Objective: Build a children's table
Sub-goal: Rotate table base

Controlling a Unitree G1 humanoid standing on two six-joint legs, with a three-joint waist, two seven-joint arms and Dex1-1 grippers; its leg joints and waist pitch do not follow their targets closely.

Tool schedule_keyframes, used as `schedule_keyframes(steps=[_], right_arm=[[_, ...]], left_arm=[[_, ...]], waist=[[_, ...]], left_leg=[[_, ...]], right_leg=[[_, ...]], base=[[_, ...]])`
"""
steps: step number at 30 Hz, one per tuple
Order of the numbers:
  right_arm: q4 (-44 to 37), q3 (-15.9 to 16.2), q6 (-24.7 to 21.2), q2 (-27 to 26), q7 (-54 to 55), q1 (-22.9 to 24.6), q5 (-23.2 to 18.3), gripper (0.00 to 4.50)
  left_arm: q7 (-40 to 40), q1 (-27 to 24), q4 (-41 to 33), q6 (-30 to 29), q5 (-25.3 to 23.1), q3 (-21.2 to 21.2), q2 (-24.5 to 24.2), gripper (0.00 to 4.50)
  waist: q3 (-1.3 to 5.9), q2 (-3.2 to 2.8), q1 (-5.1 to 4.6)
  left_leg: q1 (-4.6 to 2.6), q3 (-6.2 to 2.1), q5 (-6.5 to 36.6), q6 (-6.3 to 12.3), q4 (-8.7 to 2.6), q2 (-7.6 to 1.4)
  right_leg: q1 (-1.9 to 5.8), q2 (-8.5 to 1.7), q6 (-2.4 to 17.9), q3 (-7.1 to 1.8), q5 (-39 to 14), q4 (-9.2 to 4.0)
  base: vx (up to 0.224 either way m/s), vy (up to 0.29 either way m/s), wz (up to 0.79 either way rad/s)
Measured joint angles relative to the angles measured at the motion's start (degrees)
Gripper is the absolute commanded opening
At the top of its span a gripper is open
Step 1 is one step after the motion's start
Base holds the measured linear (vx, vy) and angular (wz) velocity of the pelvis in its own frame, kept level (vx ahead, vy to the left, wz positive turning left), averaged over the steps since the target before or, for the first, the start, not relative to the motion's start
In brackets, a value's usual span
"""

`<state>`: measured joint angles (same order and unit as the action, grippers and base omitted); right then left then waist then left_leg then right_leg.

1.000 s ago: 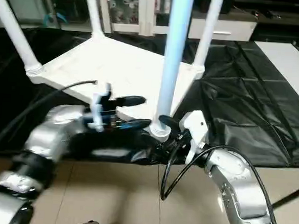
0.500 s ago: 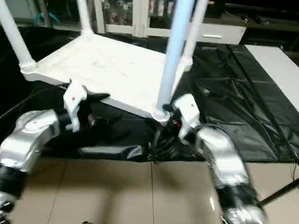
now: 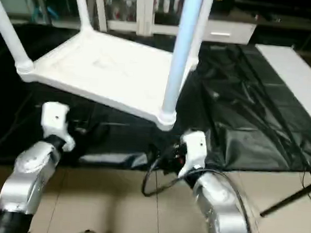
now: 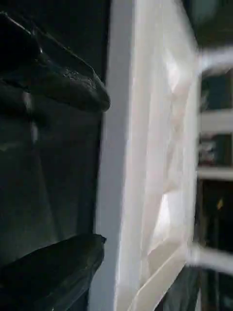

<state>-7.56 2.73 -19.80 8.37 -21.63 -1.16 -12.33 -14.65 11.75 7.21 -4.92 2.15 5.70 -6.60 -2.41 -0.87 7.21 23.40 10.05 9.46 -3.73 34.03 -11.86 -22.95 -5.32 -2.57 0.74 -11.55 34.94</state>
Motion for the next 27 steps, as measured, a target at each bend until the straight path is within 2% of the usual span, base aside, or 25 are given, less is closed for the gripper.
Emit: schedule_keyframes(steps=[3, 6, 11, 13, 14, 16, 18, 19, 21, 25, 27], right_arm=[[-1.01, -3.27, 0.97, -2.22, 7.07, -0.64, 2.41, 3.97], [-0.25, -4.47, 3.8, -2.06, 11.71, -0.66, 5.16, 3.97], [-0.24, -4.93, 4.26, -2.17, 10.24, -0.66, 3.87, 3.97], [-0.27, -4.71, 4.15, -2.12, 8.87, -0.66, 3.27, 3.97], [-0.27, -4.64, 4.06, -2.03, 8.6, -0.66, 3.16, 3.97], [-0.26, -4.42, 4.05, -1.26, 7.35, -0.71, 2.63, 3.97], [-0.24, -4.42, 4.06, -0.21, 6.07, -0.81, 2.18, 3.97], [-0.21, -4.42, 4.07, -0.06, 5.91, -1.05, 2.03, 3.97], [-0.21, -4.42, 4.12, 0.12, 5.2, -1.39, 1.79, 3.97], [-0.09, -4.37, 4.12, 0.63, 3.71, -1.38, 1.49, 3.97], [0.55, -4.34, 4.23, 0.94, 3.2, -1.54, 1.42, 3.97]], left_arm=[[2.79, 0.24, -2.33, 1.71, 0.32, 0.35, 2.1, 4.42], [4.42, 0.25, -2.59, 2.89, -0.1, 0.19, 2.51, 4.42], [4.03, 0.07, -4.0, 2.68, -1.38, -1.22, 1.23, 4.42], [4.21, -0.3, -4.12, 2.89, -2.24, -1.83, 1.17, 4.42], [4.25, -0.61, -4.21, 2.89, -2.36, -1.92, 1.2, 4.42], [4.07, -1.39, -4.57, 3.25, -2.55, -2.5, 0.79, 4.42], [3.7, -2.75, -5.56, 3.92, -2.55, -2.93, 0.43, 4.42], [3.67, -3.23, -5.71, 3.95, -2.54, -2.96, 0.41, 4.42], [3.67, -3.55, -5.7, 3.95, -2.5, -3.06, 0.39, 4.42], [3.73, -3.6, -5.71, 4.1, -3.03, -3.58, 0.37, 4.42], [3.73, -3.83, -5.73, 4.1, -3.14, -4.01, 0.36, 4.42]], waist=[[0.01, 0.31, -0.05], [-0.02, 0.33, -0.75], [-0.02, 0.29, -1.59], [-0.02, 0.29, -2.01], [-0.05, 0.25, -2.14], [-0.26, 0.52, -2.29], [-0.41, 0.72, -2.33], [-0.46, 0.82, -2.37], [-0.4, 0.96, -2.47], [-0.22, 1.19, -2.34], [-0.15, 1.19, -2.12]], left_leg=[[-0.36, -0.01, 0.01, -0.01, -0.14, 0.06], [-0.34, -0.03, 0.0, -0.02, -0.19, 0.09], [-0.39, -0.09, -0.01, -0.06, -0.26, 0.1], [-0.67, -0.09, 0.06, -0.14, -0.54, 0.1], [-1.05, -0.09, 0.08, -0.17, -0.88, 0.11], [-2.61, -0.07, 0.22, -0.33, -1.92, 0.15], [-4.14, -0.27, 0.65, -0.73, -2.37, 0.03], [-4.65, -0.43, 1.07, -0.89, -2.36, 0.03], [-5.39, -0.53, 1.79, -0.96, -2.38, 0.06], [-5.72, -0.23, 2.89, -1.09, -2.5, 0.13], [-6.38, -0.19, 3.66, -0.71, -2.53, 0.29]], right_leg=[[0.14, -0.03, -0.47, -0.05, -0.28, -0.02], [0.14, -0.03, -0.5, -0.07, -0.29, -0.04], [0.07, -0.02, -0.95, -0.06, -0.01, -0.05], [0.29, 0.0, -0.97, 0.04, -0.03, -0.32], [0.64, 0.03, -0.97, 0.12, -0.04, -0.7], [1.8, 0.05, -0.94, 0.59, -0.08, -2.08], [3.45, -0.06, -0.89, 1.58, -0.16, -3.27], [4.04, -0.06, -0.89, 1.77, -0.21, -3.6], [5.03, -0.09, -0.89, 1.82, -0.25, -4.11], [5.38, -0.05, -0.58, 1.56, -0.99, -4.11], [6.1, 0.01, -0.33, 1.66, -2.15, -3.92]], base=[[0.0, 0.0, 0.0], [0.0, 0.0, 0.0], [0.0, 0.0, 0.0], [0.0, 0.0, 0.0], [0.0, 0.0, 0.0], [0.028, 0.0, -0.05], [0.091, 0.008, -0.14], [0.105, 0.02, -0.17], [0.093, 0.015, -0.14], [0.141, 0.01, -0.05], [0.199, 0.017, 0.03]])
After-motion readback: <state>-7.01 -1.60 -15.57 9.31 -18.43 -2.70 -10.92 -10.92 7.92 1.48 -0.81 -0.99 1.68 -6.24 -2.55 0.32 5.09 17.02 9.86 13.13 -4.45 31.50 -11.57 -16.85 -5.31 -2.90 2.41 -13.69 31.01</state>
